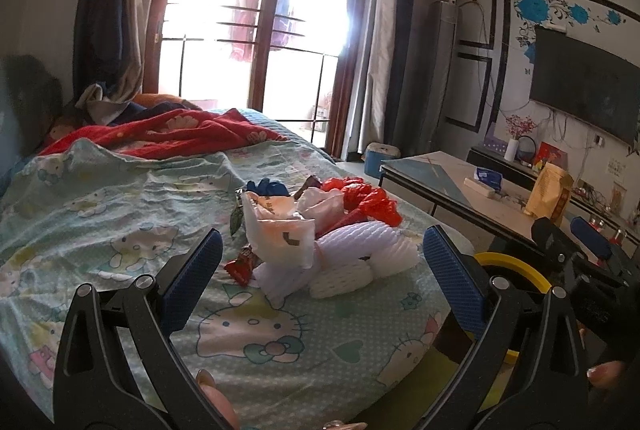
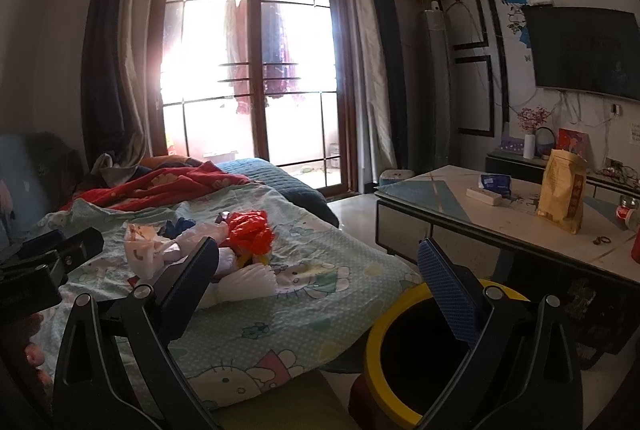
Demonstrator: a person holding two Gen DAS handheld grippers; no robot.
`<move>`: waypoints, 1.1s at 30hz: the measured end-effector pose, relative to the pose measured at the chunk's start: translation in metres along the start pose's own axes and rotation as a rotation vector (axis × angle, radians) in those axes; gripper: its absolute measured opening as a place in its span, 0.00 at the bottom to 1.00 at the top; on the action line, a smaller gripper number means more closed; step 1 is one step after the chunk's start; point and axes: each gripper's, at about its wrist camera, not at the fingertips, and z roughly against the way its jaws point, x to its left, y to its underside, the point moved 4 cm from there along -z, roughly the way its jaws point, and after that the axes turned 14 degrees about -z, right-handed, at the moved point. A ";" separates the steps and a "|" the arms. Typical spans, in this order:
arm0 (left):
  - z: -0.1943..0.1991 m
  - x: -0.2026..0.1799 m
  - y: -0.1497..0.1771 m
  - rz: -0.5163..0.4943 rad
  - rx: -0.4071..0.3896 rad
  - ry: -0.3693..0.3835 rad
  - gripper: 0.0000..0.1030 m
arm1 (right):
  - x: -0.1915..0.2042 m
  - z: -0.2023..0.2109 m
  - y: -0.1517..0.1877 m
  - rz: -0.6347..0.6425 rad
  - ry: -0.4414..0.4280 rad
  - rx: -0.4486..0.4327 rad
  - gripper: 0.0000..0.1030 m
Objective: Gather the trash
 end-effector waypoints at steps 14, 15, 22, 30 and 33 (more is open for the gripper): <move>-0.007 0.061 0.001 0.109 0.028 -0.099 0.90 | 0.052 -0.035 0.002 0.046 -0.163 0.153 0.94; -0.007 0.065 0.002 0.115 0.031 -0.106 0.90 | 0.056 -0.039 0.002 0.050 -0.170 0.164 0.94; -0.014 0.099 0.007 0.181 0.065 -0.128 0.90 | 0.071 -0.074 0.002 0.074 -0.203 0.242 0.94; -0.040 0.102 0.004 0.243 0.111 -0.009 0.90 | 0.064 -0.131 -0.008 0.037 -0.168 0.323 0.94; -0.060 0.096 -0.001 0.224 0.162 0.024 0.90 | 0.054 -0.158 -0.010 -0.023 -0.155 0.383 0.94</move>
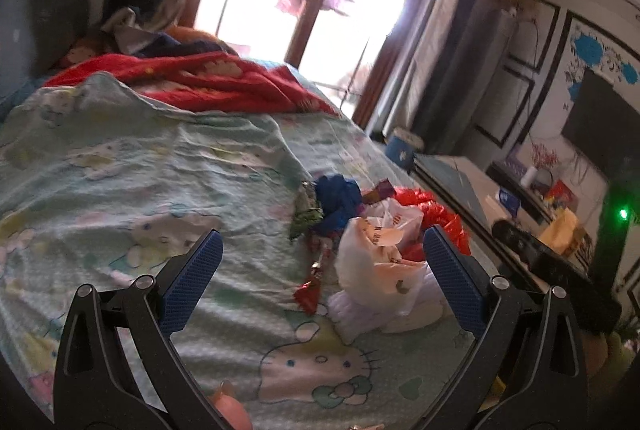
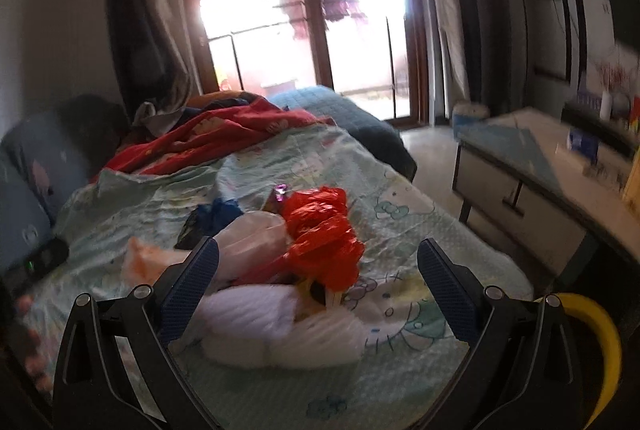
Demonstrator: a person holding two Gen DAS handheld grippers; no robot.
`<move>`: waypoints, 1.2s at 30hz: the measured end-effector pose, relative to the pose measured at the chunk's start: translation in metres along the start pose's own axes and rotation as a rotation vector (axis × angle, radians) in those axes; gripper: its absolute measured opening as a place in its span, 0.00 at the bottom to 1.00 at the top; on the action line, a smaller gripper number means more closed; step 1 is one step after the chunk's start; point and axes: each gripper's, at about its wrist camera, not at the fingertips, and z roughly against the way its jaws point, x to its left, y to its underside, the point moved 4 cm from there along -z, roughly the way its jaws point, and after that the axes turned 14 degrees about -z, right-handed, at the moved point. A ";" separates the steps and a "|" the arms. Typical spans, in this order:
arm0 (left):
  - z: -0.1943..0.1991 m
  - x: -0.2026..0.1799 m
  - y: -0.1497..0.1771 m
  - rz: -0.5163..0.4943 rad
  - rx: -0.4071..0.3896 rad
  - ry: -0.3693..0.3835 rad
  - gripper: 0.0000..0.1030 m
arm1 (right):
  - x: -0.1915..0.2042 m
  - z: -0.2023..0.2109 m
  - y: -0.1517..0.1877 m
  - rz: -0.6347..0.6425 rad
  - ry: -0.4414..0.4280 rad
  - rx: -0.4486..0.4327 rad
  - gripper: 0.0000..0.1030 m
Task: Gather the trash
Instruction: 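Close the right gripper on the red plastic bag while the left grips the white plastic bag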
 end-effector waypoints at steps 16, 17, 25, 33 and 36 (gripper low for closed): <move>-0.063 -0.026 0.008 0.055 0.161 0.084 0.87 | -0.016 -0.082 -0.006 -0.078 0.030 0.223 0.74; -0.064 -0.027 0.010 0.054 0.164 0.082 0.84 | -0.016 -0.084 -0.006 -0.077 0.032 0.230 0.68; -0.064 -0.032 0.021 0.058 0.160 0.114 0.50 | -0.021 -0.088 0.004 -0.125 0.006 0.245 0.23; -0.056 -0.027 0.015 0.063 0.121 0.104 0.14 | -0.027 -0.067 -0.005 -0.170 -0.007 0.148 0.13; -0.049 -0.025 0.009 0.059 0.089 0.100 0.13 | -0.028 -0.054 -0.011 -0.169 0.003 0.097 0.13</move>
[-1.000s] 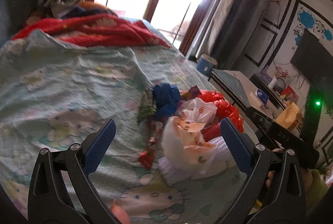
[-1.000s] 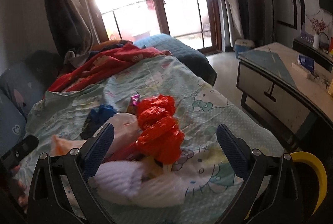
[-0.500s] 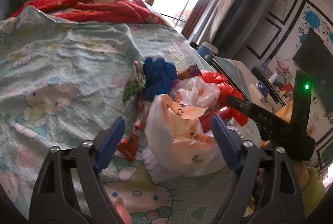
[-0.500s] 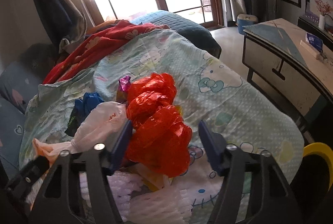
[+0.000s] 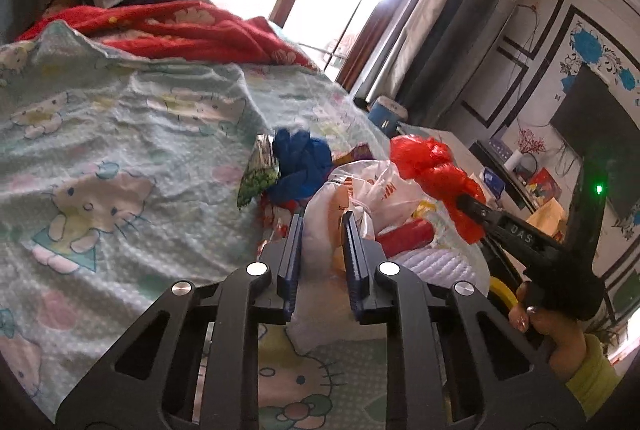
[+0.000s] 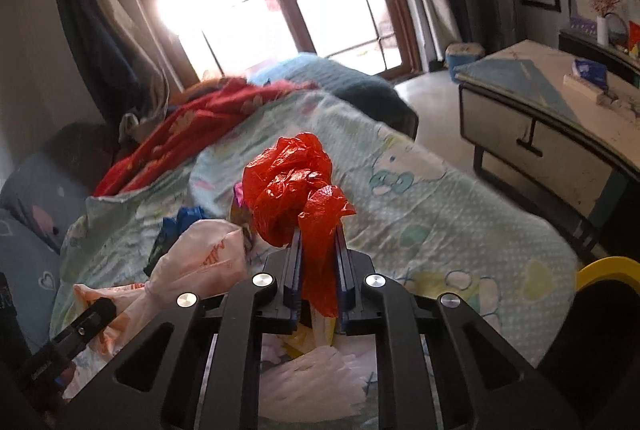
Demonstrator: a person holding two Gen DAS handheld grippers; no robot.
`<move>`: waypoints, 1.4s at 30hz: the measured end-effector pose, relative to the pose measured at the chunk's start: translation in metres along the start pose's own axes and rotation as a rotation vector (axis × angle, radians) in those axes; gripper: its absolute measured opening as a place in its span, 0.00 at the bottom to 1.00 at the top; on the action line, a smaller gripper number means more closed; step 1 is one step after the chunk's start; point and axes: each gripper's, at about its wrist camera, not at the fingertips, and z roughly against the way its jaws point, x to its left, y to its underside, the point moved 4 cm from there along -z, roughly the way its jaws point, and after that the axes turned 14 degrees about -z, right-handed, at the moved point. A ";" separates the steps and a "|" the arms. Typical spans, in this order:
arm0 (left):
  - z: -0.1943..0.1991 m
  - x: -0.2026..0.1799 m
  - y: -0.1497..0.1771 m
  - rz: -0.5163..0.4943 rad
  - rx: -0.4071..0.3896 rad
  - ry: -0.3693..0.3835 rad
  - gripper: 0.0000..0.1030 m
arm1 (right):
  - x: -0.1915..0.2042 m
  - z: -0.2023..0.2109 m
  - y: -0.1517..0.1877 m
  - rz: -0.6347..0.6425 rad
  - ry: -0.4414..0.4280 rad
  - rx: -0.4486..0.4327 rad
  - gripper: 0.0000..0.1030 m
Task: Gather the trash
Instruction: 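Close the right gripper on the red plastic bag while the left grips the white plastic bag, then carry both held bags over the yellow-rimmed trash bin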
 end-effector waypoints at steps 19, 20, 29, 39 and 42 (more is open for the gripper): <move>0.037 -0.041 -0.022 -0.113 -0.113 0.050 0.13 | -0.033 0.082 -0.004 -0.025 0.006 -0.127 0.13; 0.038 -0.046 -0.021 -0.123 -0.114 0.057 0.13 | -0.037 0.088 -0.004 -0.026 0.010 -0.133 0.13; 0.042 -0.077 -0.014 -0.188 -0.110 0.108 0.13 | -0.065 0.124 0.001 -0.013 0.067 -0.166 0.13; 0.041 -0.108 0.001 -0.257 -0.090 0.153 0.13 | -0.106 0.159 0.013 -0.033 0.147 -0.200 0.13; 0.040 -0.120 0.006 -0.278 -0.084 0.167 0.13 | -0.120 0.170 0.015 -0.044 0.176 -0.212 0.13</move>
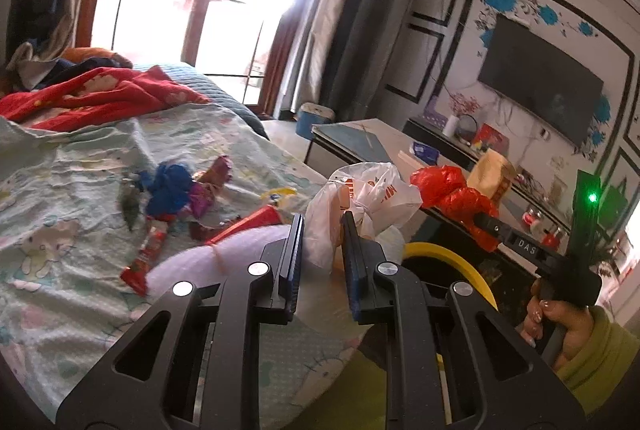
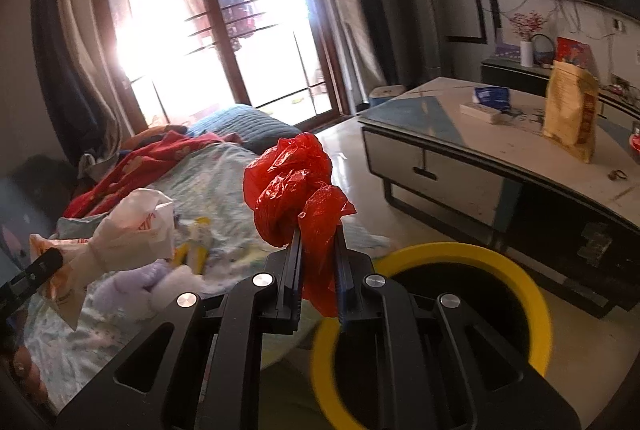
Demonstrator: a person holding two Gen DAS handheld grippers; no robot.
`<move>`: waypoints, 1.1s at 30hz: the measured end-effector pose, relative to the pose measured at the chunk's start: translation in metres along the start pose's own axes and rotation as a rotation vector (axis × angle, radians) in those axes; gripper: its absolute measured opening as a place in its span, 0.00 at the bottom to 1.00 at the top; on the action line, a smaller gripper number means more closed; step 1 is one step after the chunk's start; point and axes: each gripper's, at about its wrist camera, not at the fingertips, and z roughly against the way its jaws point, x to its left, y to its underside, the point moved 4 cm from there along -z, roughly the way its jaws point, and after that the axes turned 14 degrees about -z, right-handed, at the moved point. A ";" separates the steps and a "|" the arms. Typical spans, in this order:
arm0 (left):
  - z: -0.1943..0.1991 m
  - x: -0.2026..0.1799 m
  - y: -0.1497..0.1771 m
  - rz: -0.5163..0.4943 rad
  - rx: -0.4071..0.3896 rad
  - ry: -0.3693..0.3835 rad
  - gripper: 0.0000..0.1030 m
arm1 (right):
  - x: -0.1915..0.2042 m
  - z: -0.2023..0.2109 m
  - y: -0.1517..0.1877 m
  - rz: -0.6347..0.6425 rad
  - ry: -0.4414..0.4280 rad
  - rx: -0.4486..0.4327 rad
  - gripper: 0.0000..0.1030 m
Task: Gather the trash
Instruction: 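Carry both held bags over the yellow-rimmed trash bin, then open both grippers to drop the bags into the bin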
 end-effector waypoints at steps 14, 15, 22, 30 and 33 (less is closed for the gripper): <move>-0.032 -0.055 0.012 -0.121 0.079 0.038 0.13 | -0.067 0.030 0.000 -0.065 0.127 -0.029 0.13; -0.034 -0.058 0.013 -0.129 0.085 0.041 0.13 | -0.073 0.032 -0.001 -0.073 0.134 -0.031 0.13; -0.061 -0.092 0.022 -0.221 0.147 0.074 0.13 | -0.096 0.037 0.000 -0.105 0.162 -0.014 0.13; -0.094 -0.122 0.036 -0.265 0.223 0.125 0.17 | -0.115 0.030 0.017 -0.147 0.174 0.078 0.20; -0.105 -0.135 0.038 -0.294 0.243 0.162 0.28 | -0.125 0.028 0.019 -0.184 0.186 0.076 0.42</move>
